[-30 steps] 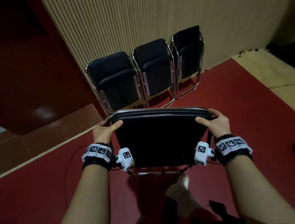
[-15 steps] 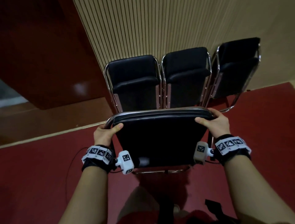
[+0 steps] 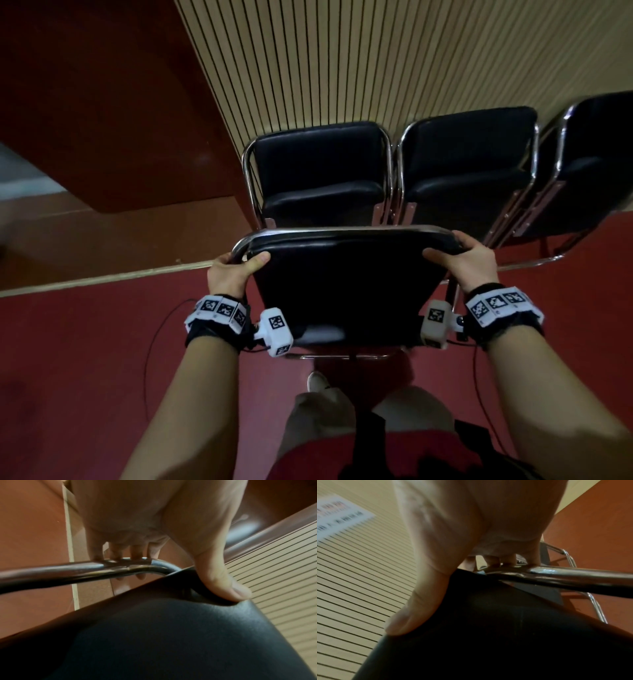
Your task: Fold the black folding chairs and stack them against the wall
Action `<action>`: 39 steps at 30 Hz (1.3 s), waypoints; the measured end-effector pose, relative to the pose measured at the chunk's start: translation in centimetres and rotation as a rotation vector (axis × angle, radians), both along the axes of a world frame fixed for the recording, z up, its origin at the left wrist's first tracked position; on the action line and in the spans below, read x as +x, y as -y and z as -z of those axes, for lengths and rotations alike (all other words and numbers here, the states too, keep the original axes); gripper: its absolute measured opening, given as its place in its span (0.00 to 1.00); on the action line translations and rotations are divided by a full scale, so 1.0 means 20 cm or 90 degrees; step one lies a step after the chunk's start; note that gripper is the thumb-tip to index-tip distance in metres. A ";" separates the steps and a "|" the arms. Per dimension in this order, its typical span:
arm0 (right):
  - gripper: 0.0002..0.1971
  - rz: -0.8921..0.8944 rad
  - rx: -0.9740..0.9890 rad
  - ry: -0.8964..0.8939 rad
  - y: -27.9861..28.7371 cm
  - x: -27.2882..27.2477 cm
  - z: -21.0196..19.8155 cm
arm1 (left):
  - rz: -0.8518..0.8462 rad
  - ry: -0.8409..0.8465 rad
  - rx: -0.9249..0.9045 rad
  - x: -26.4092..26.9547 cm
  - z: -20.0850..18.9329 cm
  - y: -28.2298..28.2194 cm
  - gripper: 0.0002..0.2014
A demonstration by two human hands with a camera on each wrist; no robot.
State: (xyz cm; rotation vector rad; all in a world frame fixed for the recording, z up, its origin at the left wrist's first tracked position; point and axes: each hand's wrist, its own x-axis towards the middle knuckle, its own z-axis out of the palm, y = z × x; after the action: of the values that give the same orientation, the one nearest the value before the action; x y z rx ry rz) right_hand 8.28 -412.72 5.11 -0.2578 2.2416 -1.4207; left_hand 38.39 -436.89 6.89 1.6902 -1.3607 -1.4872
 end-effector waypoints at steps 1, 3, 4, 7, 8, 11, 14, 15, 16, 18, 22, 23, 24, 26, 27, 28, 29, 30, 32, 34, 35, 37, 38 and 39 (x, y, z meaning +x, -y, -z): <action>0.57 -0.001 0.001 0.003 0.06 -0.04 0.01 | -0.013 0.005 0.002 -0.03 0.00 0.04 0.33; 0.55 -0.016 0.019 0.006 0.18 -0.13 0.04 | -0.039 0.015 0.008 -0.09 0.02 0.14 0.34; 0.48 -0.029 0.032 0.017 0.24 -0.15 0.04 | -0.043 0.020 0.012 -0.11 0.04 0.17 0.34; 0.24 -0.041 0.053 0.038 0.40 -0.28 0.07 | -0.059 0.025 0.019 -0.23 0.06 0.28 0.33; 0.23 -0.053 0.054 0.037 0.45 -0.34 0.09 | -0.068 0.027 0.026 -0.27 0.08 0.31 0.32; 0.34 -0.077 0.056 0.034 0.60 -0.49 0.15 | -0.095 0.027 0.032 -0.38 0.11 0.40 0.32; 0.42 -0.094 0.093 0.024 0.70 -0.61 0.22 | -0.095 0.049 0.044 -0.48 0.16 0.50 0.34; 0.41 -0.100 0.103 0.021 0.73 -0.65 0.24 | -0.094 0.052 0.052 -0.50 0.18 0.53 0.34; 0.40 -0.106 0.108 0.019 0.76 -0.68 0.25 | -0.098 0.053 0.056 -0.53 0.20 0.56 0.34; 0.39 -0.121 0.120 0.012 0.84 -0.73 0.25 | -0.108 0.059 0.060 -0.58 0.22 0.61 0.33; 0.37 -0.136 0.145 0.013 0.92 -0.80 0.30 | -0.097 0.077 0.078 -0.63 0.31 0.70 0.36; 0.36 -0.136 0.153 0.012 0.94 -0.82 0.31 | -0.092 0.083 0.084 -0.65 0.32 0.72 0.38; 0.37 -0.135 0.156 0.016 0.96 -0.84 0.32 | -0.087 0.089 0.088 -0.65 0.34 0.73 0.39; 0.38 -0.135 0.161 0.034 0.99 -0.86 0.35 | -0.079 0.102 0.089 -0.67 0.38 0.77 0.38; 0.37 -0.135 0.159 0.037 1.01 -0.87 0.36 | -0.083 0.099 0.090 -0.68 0.38 0.79 0.37; 0.35 -0.133 0.159 0.036 1.03 -0.88 0.36 | -0.084 0.093 0.091 -0.70 0.39 0.81 0.36; 0.34 -0.132 0.162 0.033 1.04 -0.88 0.36 | -0.084 0.090 0.092 -0.71 0.38 0.83 0.35; 0.34 -0.134 0.162 0.034 1.05 -0.88 0.36 | -0.080 0.086 0.096 -0.72 0.39 0.84 0.34; 0.35 -0.130 0.160 0.043 1.08 -0.89 0.38 | -0.079 0.084 0.105 -0.72 0.39 0.86 0.32; 0.36 -0.124 0.168 0.046 1.10 -0.88 0.37 | -0.083 0.091 0.104 -0.73 0.39 0.88 0.32; 0.36 -0.123 0.171 0.048 1.10 -0.88 0.37 | -0.080 0.096 0.100 -0.73 0.37 0.89 0.33; 0.35 -0.120 0.171 0.057 1.09 -0.88 0.39 | -0.076 0.092 0.100 -0.74 0.38 0.91 0.33; 0.34 -0.118 0.169 0.064 1.10 -0.88 0.39 | -0.074 0.088 0.104 -0.75 0.38 0.93 0.33; 0.33 -0.117 0.166 0.071 1.10 -0.88 0.38 | -0.074 0.091 0.104 -0.76 0.37 0.95 0.33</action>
State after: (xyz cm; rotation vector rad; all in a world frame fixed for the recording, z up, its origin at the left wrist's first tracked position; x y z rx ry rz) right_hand -9.34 -434.82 -2.53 -0.2821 2.2187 -1.0123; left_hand 23.23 -455.81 -0.54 1.9758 -1.2166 -1.4695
